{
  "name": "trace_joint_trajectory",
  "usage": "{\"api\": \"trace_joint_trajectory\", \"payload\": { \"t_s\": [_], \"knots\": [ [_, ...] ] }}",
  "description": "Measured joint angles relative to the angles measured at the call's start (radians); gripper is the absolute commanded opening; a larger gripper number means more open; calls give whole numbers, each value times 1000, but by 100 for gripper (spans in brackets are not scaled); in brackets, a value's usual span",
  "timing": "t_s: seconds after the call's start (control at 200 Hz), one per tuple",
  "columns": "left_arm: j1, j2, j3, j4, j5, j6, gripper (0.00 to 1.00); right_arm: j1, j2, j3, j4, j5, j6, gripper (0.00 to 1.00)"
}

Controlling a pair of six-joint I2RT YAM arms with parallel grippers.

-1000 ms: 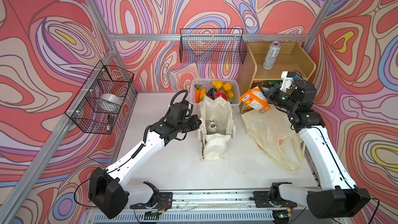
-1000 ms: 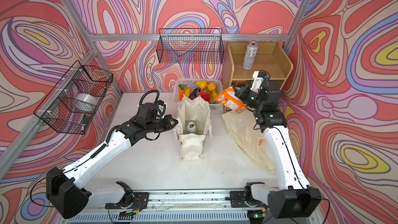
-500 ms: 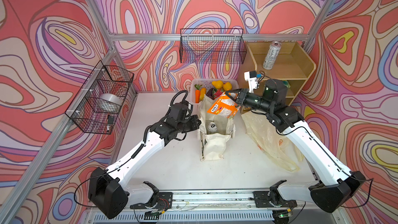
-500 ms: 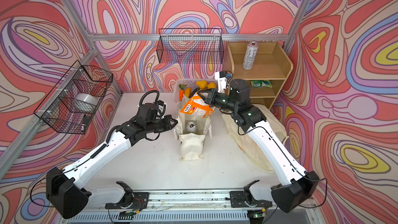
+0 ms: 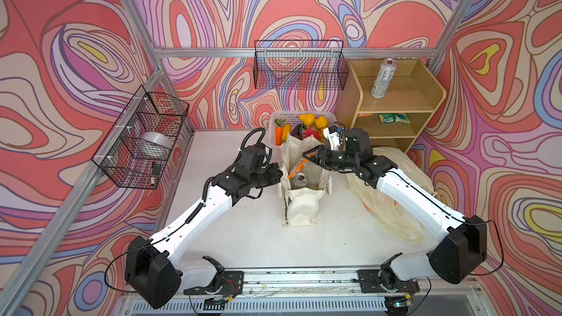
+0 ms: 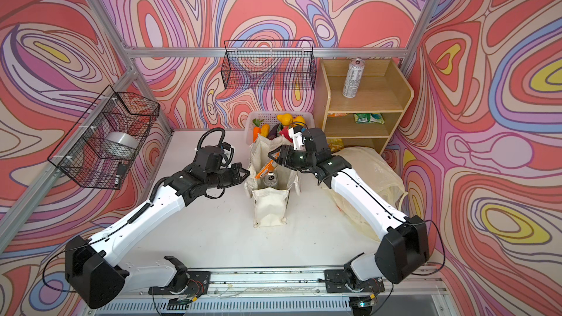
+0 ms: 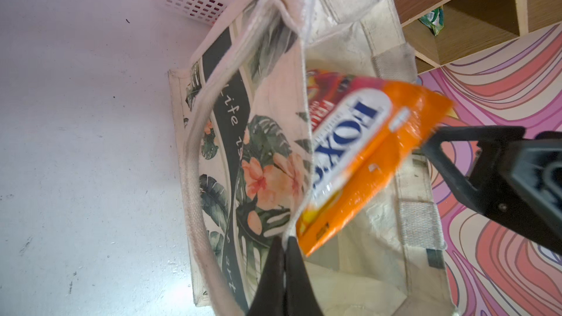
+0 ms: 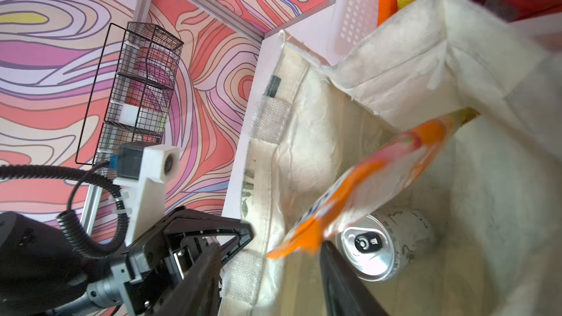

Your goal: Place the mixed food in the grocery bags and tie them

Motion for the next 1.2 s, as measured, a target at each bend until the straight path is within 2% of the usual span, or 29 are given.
{"api": "trace_joint_trajectory", "payload": {
  "t_s": [0.1, 0.235, 0.351, 0.456, 0.506, 0.546, 0.586, 0.591, 0.596, 0.636, 0.736, 0.821, 1.022, 1.202],
  "knots": [
    [0, 0, 0, 0, 0, 0, 0, 3, -7, 87, -60, 52, -59, 63],
    [0, 0, 0, 0, -2, 1, 0, 3, -47, 130, -133, 189, -129, 76],
    [0, -1, 0, -1, -7, 2, 0, 2, -61, 106, -187, 314, -171, 78],
    [0, -5, 0, -5, -11, 4, 0, 1, -47, 48, -218, 370, -194, 78],
    [0, -8, 0, -7, -13, 4, 0, 1, -21, 28, -231, 375, -204, 72],
    [0, -11, 0, -7, -15, 4, 0, 1, 8, 18, -236, 376, -213, 60],
    [0, -14, -2, -8, -16, 5, 0, 1, 43, 14, -239, 373, -224, 30],
    [0, -14, -2, -8, -16, 5, 0, 1, 47, 14, -239, 371, -229, 22],
    [0, -16, -2, -8, -16, 6, 0, 1, 51, 14, -239, 371, -234, 22],
    [1, -18, -2, -11, -19, 12, 0, 1, 83, 14, -241, 357, -241, 0],
    [23, -33, -1, -32, -21, 35, 0, 2, 121, 15, -241, 300, -244, 0],
    [87, -66, 2, -69, -13, 59, 0, 20, 122, 56, -247, 256, -242, 0],
    [256, -170, 57, -182, -8, 121, 0, 176, 190, 232, -243, 238, -209, 0],
    [346, -209, 122, -231, -27, 190, 0, 236, 316, 348, -192, 225, -162, 0]
  ]
}}
